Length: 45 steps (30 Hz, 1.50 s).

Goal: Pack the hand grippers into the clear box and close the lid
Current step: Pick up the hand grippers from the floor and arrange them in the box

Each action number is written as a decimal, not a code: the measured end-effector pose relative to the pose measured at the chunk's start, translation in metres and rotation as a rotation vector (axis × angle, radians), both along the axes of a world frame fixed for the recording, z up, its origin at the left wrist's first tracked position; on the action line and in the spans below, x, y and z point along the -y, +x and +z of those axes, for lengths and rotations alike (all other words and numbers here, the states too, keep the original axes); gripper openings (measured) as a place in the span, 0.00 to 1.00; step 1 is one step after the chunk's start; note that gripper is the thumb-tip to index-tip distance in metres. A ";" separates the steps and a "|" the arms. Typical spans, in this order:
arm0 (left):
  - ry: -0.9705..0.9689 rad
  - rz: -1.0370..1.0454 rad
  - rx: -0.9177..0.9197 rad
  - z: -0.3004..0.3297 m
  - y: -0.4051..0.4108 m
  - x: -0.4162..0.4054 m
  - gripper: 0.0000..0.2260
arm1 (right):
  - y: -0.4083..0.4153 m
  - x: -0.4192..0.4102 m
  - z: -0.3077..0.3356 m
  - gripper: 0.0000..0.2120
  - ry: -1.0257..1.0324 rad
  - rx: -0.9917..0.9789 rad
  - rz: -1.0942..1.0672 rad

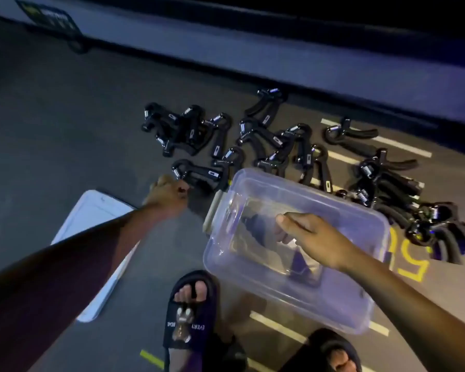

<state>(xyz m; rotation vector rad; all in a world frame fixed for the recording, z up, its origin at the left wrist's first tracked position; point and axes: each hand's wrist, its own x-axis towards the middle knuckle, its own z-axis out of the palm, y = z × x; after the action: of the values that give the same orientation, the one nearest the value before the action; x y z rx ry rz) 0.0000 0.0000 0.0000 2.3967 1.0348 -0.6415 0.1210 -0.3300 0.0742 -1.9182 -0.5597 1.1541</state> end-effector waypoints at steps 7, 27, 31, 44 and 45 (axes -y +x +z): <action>-0.001 -0.032 -0.110 -0.040 0.006 0.001 0.18 | -0.008 -0.002 -0.029 0.24 0.024 0.048 0.022; -0.125 -0.234 -0.045 -0.038 -0.046 0.029 0.30 | -0.075 0.003 -0.014 0.15 0.005 0.241 0.021; -0.031 -0.217 0.003 -0.048 -0.043 0.033 0.26 | -0.080 0.007 -0.019 0.14 0.015 0.233 -0.013; 0.022 0.025 0.443 -0.003 -0.054 0.020 0.06 | -0.071 0.005 -0.017 0.13 0.097 0.254 -0.204; 0.002 0.068 0.489 0.006 -0.054 0.015 0.04 | -0.070 0.004 -0.016 0.13 0.115 0.252 -0.221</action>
<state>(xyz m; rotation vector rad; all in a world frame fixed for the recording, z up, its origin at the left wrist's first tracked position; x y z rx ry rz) -0.0536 -0.0152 0.0058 2.3351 0.8924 -0.0197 0.0508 -0.3339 0.0583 -1.9809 -0.5198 0.7313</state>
